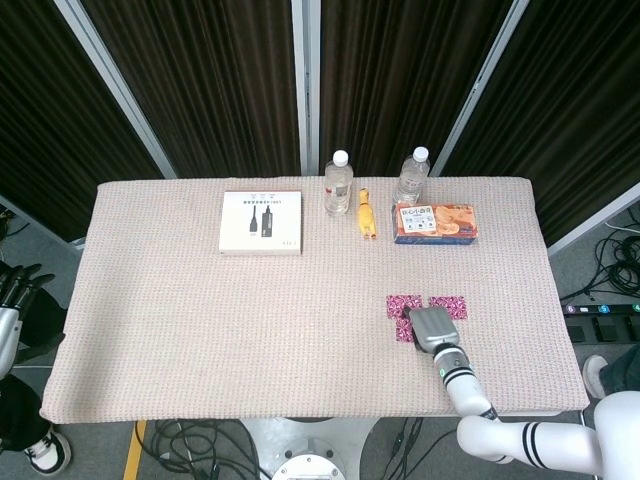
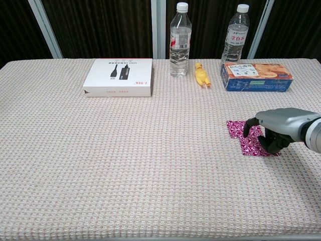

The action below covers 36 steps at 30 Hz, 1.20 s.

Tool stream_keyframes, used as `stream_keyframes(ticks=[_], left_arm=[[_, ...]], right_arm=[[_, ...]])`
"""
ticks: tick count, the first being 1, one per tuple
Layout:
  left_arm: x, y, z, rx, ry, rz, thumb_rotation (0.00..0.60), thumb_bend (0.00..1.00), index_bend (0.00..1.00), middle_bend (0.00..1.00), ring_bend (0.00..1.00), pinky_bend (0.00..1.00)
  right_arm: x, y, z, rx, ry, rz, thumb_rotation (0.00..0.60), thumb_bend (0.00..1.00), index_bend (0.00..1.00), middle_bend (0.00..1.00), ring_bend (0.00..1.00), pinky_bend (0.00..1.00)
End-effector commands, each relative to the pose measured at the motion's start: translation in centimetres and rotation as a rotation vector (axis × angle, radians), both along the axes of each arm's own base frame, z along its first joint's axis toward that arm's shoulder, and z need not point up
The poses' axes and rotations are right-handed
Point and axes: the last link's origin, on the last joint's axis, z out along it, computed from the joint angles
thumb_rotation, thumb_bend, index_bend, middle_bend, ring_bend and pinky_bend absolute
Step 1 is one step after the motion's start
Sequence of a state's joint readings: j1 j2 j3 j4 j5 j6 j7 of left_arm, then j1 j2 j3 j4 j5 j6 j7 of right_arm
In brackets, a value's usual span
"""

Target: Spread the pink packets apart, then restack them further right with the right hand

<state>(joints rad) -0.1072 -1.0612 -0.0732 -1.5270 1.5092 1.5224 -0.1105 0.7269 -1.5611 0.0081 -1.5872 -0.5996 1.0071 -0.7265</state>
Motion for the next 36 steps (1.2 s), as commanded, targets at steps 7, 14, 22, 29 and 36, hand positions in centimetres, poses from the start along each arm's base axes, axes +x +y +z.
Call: stream_keyframes(ticks=[7,14,22,29,36], left_arm=[[0.0,0.0,0.1,0.002,-0.002,0.0,0.6,0.0,0.25,0.23,0.12,0.24],[0.0,-0.1,0.2,0.004,-0.001,-0.001,0.6,0.0,0.25,0.23,0.12,0.24],[0.1,-0.2,0.3,0.006,-0.002,-0.005,0.6,0.0,0.25,0.23,0.12,0.24],[0.1,-0.1,0.3,0.007,-0.004,-0.005,0.6,0.0,0.25,0.23,0.12,0.24],[-0.1,-0.1,0.3,0.008,-0.004,0.001,0.6,0.0,0.25,0.23,0.12,0.24]], right_arm=[[0.2,0.3,0.1,0.004,-0.003,0.0,0.6,0.66,0.28,1.0,1.0,1.0],[0.2,0.7,-0.2,0.016,0.0,-0.002,0.6,0.66,0.29,1.0,1.0,1.0],[0.5,0.9,0.1,0.007,-0.008,0.003,0.6,0.65,0.29,1.0,1.0,1.0],[1.1,0.5,1.3,-0.04,-0.034,0.029,0.6,0.64,0.29,1.0,1.0,1.0],[1.5,-1.8,3.5,-0.255,-0.064,0.1,0.6,0.2,0.4,1.0,1.0,1.0]])
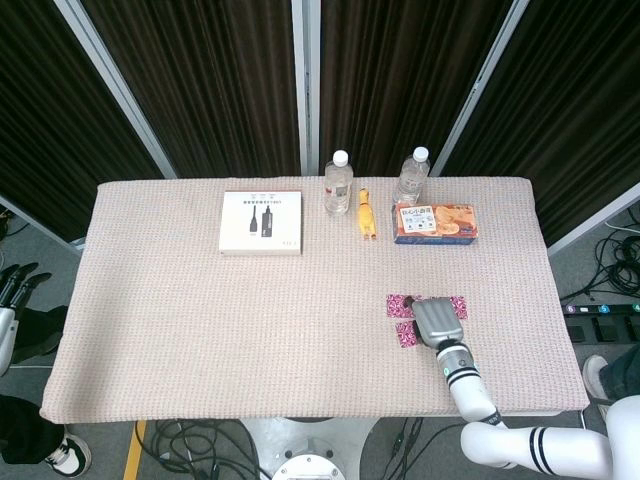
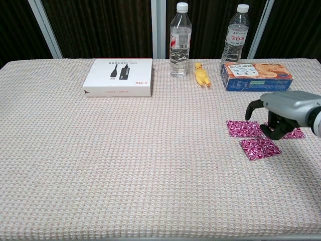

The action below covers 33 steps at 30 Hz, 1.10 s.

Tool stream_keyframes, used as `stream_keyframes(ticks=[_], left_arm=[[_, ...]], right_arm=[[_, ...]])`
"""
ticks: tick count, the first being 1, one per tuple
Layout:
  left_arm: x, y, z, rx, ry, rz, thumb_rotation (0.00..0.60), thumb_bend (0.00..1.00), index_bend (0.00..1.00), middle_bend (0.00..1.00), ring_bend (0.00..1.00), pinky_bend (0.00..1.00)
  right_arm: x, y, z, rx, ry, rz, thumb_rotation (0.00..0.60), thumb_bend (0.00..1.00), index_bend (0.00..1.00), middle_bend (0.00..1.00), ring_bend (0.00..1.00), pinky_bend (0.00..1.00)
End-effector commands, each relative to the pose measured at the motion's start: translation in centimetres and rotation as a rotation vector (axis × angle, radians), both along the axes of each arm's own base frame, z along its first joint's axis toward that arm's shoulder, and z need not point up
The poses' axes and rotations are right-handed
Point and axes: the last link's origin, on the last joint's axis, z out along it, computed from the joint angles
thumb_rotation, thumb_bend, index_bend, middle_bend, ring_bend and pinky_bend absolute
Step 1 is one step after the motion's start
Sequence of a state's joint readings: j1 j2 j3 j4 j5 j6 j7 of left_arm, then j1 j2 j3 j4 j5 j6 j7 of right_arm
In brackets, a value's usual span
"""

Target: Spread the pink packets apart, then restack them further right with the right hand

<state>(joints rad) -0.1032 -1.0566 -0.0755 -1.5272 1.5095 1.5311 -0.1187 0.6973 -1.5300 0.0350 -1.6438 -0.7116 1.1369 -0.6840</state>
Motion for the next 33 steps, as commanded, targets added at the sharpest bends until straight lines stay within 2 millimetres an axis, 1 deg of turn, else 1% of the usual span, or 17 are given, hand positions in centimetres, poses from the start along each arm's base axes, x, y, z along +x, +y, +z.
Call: stream_keyframes(ticks=[1,2,3,4,9,12,15,17,21,26,33], left_arm=[[-0.2,0.0,0.0,-0.002,0.0,0.005,0.6,0.0,0.25,0.23,0.12,0.24],[-0.2,0.0,-0.1,-0.002,-0.001,0.007,0.6,0.0,0.25,0.23,0.12,0.24],[-0.3,0.0,-0.1,-0.003,-0.002,0.009,0.6,0.0,0.25,0.23,0.12,0.24],[-0.4,0.0,-0.1,-0.003,-0.003,0.011,0.6,0.0,0.25,0.23,0.12,0.24],[-0.8,0.0,-0.3,-0.006,-0.001,0.019,0.6,0.0,0.25,0.23,0.12,0.24],[-0.9,0.0,-0.2,-0.003,0.001,0.022,0.6,0.0,0.25,0.23,0.12,0.24],[-1.0,0.0,-0.2,-0.002,0.001,0.025,0.6,0.0,0.25,0.23,0.12,0.24],[-1.1,0.0,-0.2,-0.003,0.003,0.028,0.6,0.0,0.25,0.23,0.12,0.24],[-1.3,0.0,-0.2,-0.008,0.005,0.032,0.6,0.0,0.25,0.23,0.12,0.24],[-1.4,0.0,0.0,-0.007,0.004,0.032,0.6,0.0,0.25,0.23,0.12,0.24],[-1.6,-0.1,0.0,-0.008,0.001,0.036,0.6,0.0,0.25,0.23,0.12,0.24]], right_arm=[[0.1,-1.5,1.2,-0.14,-0.014,0.055,0.6,0.11,0.43,1.0,1.0,1.0],[0.1,-1.8,1.4,-0.157,-0.007,0.07,0.6,0.05,0.45,1.0,1.0,1.0],[-0.1,-2.2,1.5,-0.163,0.007,0.083,0.6,0.01,0.45,1.0,1.0,1.0],[-0.2,-2.5,1.5,-0.162,0.021,0.094,0.6,0.0,0.45,1.0,1.0,1.0],[-0.7,-4.1,1.5,-0.161,0.133,0.179,0.574,0.0,0.45,1.0,1.0,1.0],[-0.9,-4.5,1.0,-0.148,0.16,0.19,0.557,0.0,0.45,1.0,1.0,1.0],[-0.9,-4.8,0.4,-0.136,0.164,0.185,0.561,0.0,0.44,1.0,1.0,1.0],[-1.0,-4.8,0.0,-0.128,0.159,0.176,0.558,0.0,0.42,1.0,1.0,1.0],[-1.2,-4.8,-1.0,-0.132,0.124,0.143,0.517,0.0,0.38,1.0,1.0,1.0],[-1.1,-4.6,-1.9,-0.14,0.098,0.119,0.487,0.0,0.38,1.0,1.0,1.0],[-1.3,-4.6,-2.8,-0.127,0.101,0.092,0.48,0.0,0.4,1.0,1.0,1.0]])
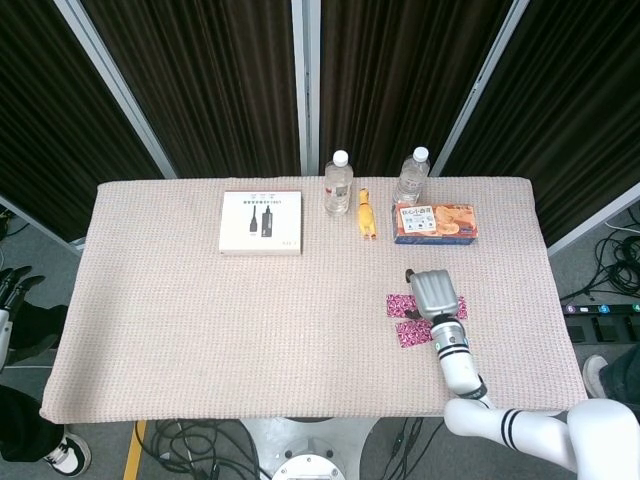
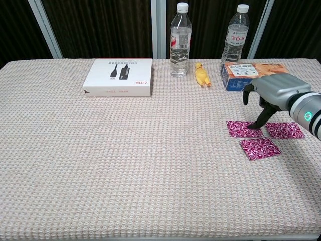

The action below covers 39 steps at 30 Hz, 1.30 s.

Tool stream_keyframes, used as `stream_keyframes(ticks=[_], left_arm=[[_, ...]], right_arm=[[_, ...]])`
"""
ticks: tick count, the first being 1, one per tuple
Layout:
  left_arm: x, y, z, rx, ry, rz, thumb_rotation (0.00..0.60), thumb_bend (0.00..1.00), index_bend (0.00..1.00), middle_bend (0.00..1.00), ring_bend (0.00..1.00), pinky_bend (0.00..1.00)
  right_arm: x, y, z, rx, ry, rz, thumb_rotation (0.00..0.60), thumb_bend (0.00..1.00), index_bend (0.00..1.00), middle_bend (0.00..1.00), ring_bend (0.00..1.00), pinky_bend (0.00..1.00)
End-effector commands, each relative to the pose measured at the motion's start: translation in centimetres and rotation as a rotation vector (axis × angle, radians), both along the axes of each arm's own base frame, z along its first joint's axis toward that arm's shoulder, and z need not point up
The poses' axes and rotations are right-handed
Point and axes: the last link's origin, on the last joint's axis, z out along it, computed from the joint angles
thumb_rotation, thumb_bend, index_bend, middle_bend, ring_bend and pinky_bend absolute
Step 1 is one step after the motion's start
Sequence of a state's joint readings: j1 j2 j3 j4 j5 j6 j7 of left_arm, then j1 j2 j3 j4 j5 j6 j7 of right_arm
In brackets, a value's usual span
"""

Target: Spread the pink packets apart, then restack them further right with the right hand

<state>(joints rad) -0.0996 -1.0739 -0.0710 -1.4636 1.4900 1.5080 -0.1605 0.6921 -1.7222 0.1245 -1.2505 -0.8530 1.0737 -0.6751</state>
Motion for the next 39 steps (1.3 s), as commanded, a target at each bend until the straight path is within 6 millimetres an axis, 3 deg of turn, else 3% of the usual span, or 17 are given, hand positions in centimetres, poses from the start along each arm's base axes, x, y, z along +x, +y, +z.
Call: stream_keyframes(ticks=[1,39], left_arm=[[0.0,0.0,0.0,0.0,-0.001,0.0,0.6,0.0,0.25,0.23,0.12,0.24],[-0.5,0.1,0.2,0.005,-0.004,0.01,0.6,0.0,0.25,0.23,0.12,0.24]], right_arm=[[-0.1,0.1,-0.3,0.008,0.005,-0.007,0.48,0.0,0.4,1.0,1.0,1.0],[-0.5,0.2,-2.0,0.071,0.024,-0.058,0.483,0.0,0.4,1.0,1.0,1.0]])
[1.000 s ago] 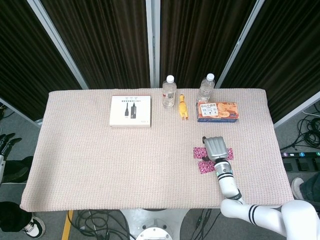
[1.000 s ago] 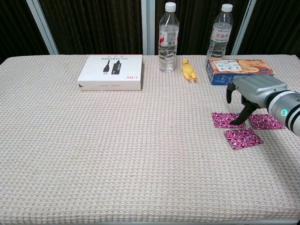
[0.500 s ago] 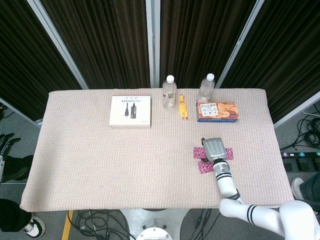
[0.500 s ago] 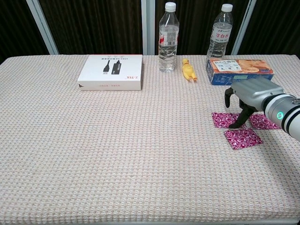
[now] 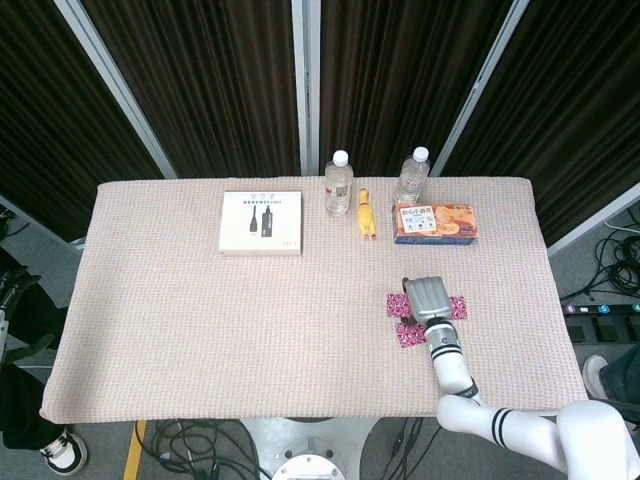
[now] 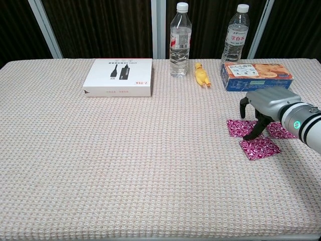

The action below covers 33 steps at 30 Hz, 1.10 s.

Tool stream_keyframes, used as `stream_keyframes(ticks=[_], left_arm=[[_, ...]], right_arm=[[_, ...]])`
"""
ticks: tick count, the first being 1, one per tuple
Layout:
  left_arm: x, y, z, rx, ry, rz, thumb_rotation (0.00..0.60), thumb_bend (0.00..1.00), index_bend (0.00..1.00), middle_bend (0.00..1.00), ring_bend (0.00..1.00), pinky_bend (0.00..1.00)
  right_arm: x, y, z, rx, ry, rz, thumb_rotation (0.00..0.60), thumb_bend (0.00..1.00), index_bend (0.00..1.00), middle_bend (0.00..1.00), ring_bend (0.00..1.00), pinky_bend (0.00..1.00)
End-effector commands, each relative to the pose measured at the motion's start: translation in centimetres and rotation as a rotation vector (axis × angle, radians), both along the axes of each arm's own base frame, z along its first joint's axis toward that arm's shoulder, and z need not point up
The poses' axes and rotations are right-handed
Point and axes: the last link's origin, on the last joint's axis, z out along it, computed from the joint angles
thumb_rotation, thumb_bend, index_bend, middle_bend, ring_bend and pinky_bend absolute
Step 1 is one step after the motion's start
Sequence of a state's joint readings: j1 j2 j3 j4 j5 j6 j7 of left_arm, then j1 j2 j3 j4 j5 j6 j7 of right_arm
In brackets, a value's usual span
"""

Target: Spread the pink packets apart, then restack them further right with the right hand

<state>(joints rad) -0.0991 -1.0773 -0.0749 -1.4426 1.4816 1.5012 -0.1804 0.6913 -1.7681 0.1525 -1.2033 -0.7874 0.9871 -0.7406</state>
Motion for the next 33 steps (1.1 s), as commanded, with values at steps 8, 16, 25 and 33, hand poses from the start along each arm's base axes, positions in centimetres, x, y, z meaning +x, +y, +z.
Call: stream_keyframes(ticks=[8,16,25,33], left_arm=[[-0.03,0.13,0.04,0.0,0.0,0.001,0.6,0.0,0.25,0.23,0.12,0.24],[-0.08,0.12,0.05,-0.002,0.003,0.002,0.6,0.0,0.25,0.23,0.12,0.24],[-0.17,0.17,0.07,-0.002,0.004,0.005,0.6,0.0,0.25,0.23,0.12,0.24],[-0.23,0.17,0.07,-0.001,0.007,0.009,0.6,0.0,0.25,0.23,0.12,0.24]], right_arm=[[0.24,-0.04,0.23,-0.001,-0.004,0.0,0.484,0.0,0.39,1.0,1.0,1.0],[-0.04,-0.22,0.06,0.009,0.005,-0.017,0.485,0.0,0.39,1.0,1.0,1.0],[0.06,-0.43,-0.1,0.012,-0.004,-0.022,0.483,0.0,0.39,1.0,1.0,1.0],[-0.05,-0.55,-0.26,0.03,-0.016,-0.05,0.487,0.0,0.39,1.0,1.0,1.0]])
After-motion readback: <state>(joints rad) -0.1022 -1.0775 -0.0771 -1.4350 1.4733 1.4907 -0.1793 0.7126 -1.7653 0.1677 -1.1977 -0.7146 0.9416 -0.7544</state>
